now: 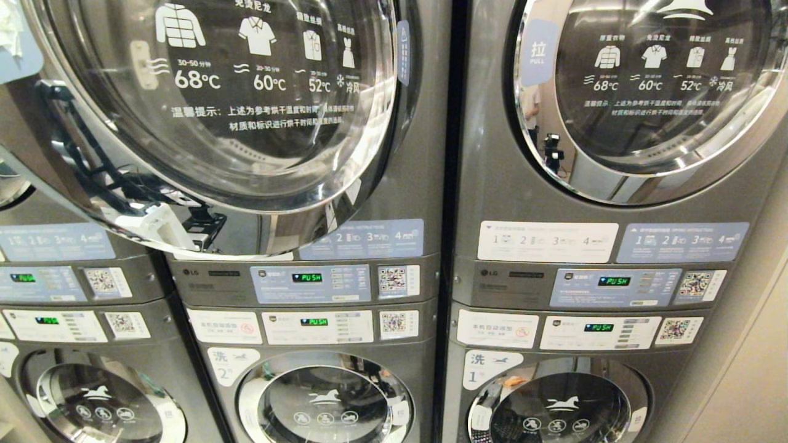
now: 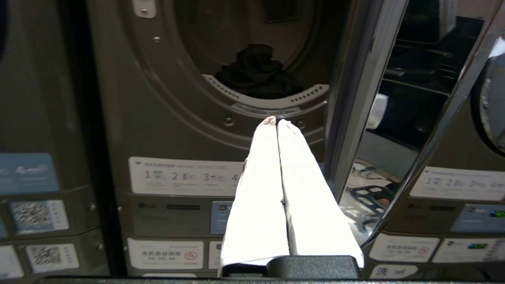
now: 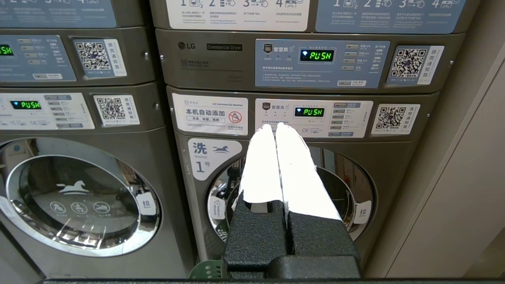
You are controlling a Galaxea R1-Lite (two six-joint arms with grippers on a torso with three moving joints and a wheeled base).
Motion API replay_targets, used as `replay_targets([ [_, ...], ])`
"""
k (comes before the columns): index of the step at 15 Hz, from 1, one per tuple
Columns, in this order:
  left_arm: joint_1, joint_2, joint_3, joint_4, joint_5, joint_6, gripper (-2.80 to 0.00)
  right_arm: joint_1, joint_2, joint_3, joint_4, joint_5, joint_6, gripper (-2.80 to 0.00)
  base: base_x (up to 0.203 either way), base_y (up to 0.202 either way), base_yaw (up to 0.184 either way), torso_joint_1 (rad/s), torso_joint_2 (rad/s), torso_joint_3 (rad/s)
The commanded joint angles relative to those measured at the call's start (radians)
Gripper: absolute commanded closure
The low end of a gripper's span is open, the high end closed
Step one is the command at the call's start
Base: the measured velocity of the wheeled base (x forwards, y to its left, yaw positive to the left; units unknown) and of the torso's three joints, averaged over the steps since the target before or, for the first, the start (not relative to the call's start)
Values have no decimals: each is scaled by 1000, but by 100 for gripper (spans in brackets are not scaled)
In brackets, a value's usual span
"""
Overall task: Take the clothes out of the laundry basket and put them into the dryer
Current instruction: Open the dryer
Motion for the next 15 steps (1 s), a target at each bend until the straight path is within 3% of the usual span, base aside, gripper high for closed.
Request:
replay_targets([
  [1,-6,54,-24,-12,-40,-1,0,0,0,0,0,0,0,0,0,0,0,0,0,0],
  [3,-47,58,-36,-34,-97,-2,0,0,1,0,0,0,0,0,0,0,0,0,0,0],
  [6,-170,-23,-28,-15,-130,-2,0,0,1,0,0,0,0,0,0,0,0,0,0,0],
  [8,-237,-113,-9,55,-133,-2,0,0,0,0,0,0,0,0,0,0,0,0,0,0],
  [10,-364,-175,0,138,-133,7,0,0,0,0,0,0,0,0,0,0,0,0,0,0],
  [13,-611,-264,4,335,-129,120,0,0,1,0,0,0,1,0,0,0,0,0,0,0],
  [14,-639,-301,6,422,-120,157,0,0,-1,0,-1,0,0,0,0,0,0,0,0,0],
  [15,-635,-310,9,439,-67,168,0,0,1,0,-1,0,0,0,0,0,0,0,0,0],
])
